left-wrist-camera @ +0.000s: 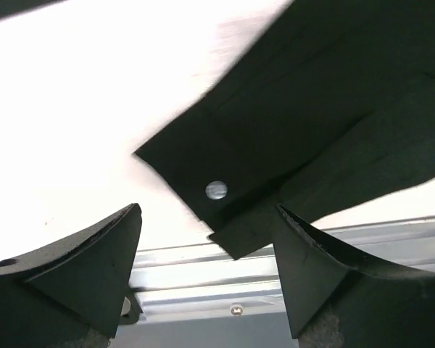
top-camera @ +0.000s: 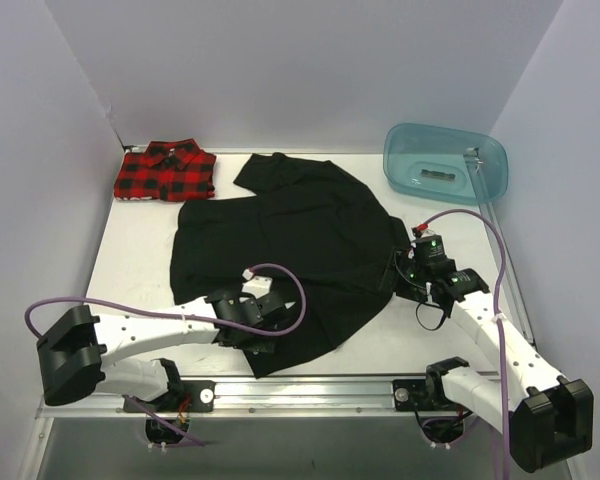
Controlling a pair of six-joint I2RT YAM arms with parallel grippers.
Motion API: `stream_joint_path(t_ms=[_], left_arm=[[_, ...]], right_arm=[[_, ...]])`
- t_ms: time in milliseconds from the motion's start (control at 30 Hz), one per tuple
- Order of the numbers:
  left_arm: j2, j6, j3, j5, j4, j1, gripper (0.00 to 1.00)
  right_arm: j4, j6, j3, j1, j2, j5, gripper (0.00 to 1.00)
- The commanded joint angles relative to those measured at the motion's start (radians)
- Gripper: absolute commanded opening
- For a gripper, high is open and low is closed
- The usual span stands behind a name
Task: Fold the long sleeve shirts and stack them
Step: Fold the shirt
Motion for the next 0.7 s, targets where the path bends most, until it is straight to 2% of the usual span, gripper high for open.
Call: stream_joint_path(t_ms=[0, 167, 267, 567, 667], left_arm=[[-0.045, -0.150, -0.045, -0.017, -0.066, 0.046, 0.80], [-0.067, -0.096, -0.108, -0.008, 0.004, 0.176, 0.71], [-0.045, -0.039, -0.117, 0.024, 0.075, 0.212, 0.65], [0.080, 0.030, -0.111, 0.119, 0.161, 0.216, 0.63], [0.099, 0.022, -0.123, 0.118, 0.161, 0.215, 0.58]], right_arm=[[-0.021, 0.010, -0.011, -0.004, -0.012, -0.006, 0.56], [-0.019, 0.007, -0.025, -0.004, -0.017, -0.008, 0.57], [-0.016, 0.006, -0.025, -0.004, -0.015, -0.006, 0.56], [-0.016, 0.007, -0.028, -0.004, -0.015, -0.008, 0.57], [-0.014, 0.007, -0.025, -0.005, -0.008, -0.011, 0.57]])
